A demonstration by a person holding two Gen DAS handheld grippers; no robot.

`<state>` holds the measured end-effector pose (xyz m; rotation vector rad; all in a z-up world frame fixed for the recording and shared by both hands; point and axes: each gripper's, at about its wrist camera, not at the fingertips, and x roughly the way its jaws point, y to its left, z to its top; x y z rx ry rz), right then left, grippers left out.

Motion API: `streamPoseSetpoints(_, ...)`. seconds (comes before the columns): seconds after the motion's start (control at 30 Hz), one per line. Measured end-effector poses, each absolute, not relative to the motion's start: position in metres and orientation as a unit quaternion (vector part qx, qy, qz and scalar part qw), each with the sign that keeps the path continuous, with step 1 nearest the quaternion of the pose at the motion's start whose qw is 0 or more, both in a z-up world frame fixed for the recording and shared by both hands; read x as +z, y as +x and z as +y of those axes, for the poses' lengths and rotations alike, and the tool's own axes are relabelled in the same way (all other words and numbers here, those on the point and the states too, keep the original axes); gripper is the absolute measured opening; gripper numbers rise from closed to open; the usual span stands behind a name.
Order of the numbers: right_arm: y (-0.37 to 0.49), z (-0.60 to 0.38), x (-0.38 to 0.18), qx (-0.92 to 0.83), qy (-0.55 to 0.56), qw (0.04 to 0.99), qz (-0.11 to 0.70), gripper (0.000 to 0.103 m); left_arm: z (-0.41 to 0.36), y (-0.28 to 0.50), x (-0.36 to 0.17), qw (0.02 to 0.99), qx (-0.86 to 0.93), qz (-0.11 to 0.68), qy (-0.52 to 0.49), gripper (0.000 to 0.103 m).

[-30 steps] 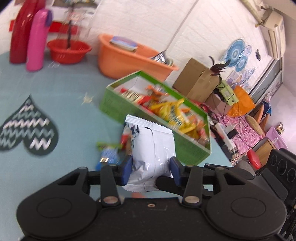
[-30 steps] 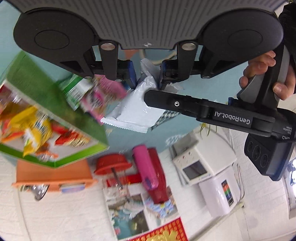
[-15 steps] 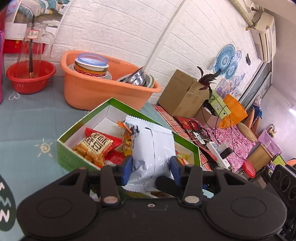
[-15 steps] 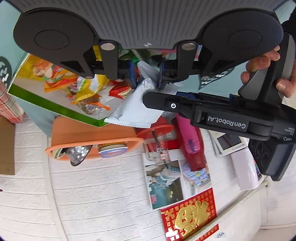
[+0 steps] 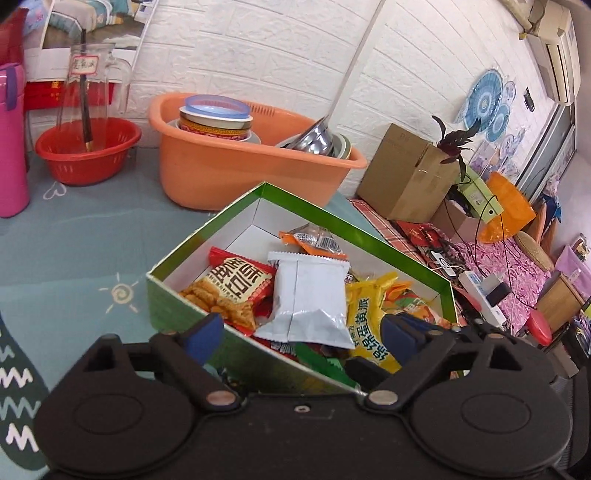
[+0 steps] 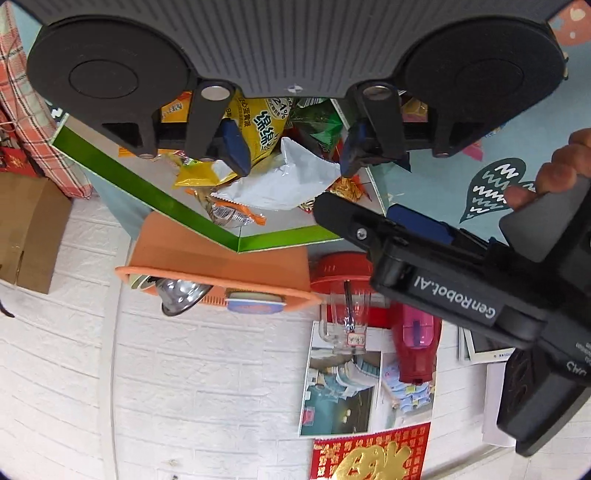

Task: Organize snacks
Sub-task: 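Carry the white packet into the green box and open the left gripper, then move the left gripper to the pink snack bag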

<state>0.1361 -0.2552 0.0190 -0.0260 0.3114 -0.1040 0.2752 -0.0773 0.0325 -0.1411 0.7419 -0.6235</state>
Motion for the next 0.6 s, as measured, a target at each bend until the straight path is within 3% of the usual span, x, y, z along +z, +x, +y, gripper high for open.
streamPoseSetpoints(0.07, 0.125, -0.251, 0.027, -0.047, -0.012, 0.988, 0.149, 0.103, -0.072, 0.264, 0.039, 0.884, -0.301, 0.353, -0.066, 0.103)
streamPoseSetpoints(0.3, 0.07, -0.223, 0.045, -0.014, -0.014, 0.99, 0.137, 0.103, -0.049, 0.202, 0.057, 0.894, -0.272, 0.354, -0.035, 0.103)
streamPoseSetpoints(0.6, 0.011, -0.189, 0.022, 0.069, 0.026, 0.98, 0.183, 0.103, -0.001, 0.125, 0.034, 0.888, -0.263, 0.374, -0.048, 0.103)
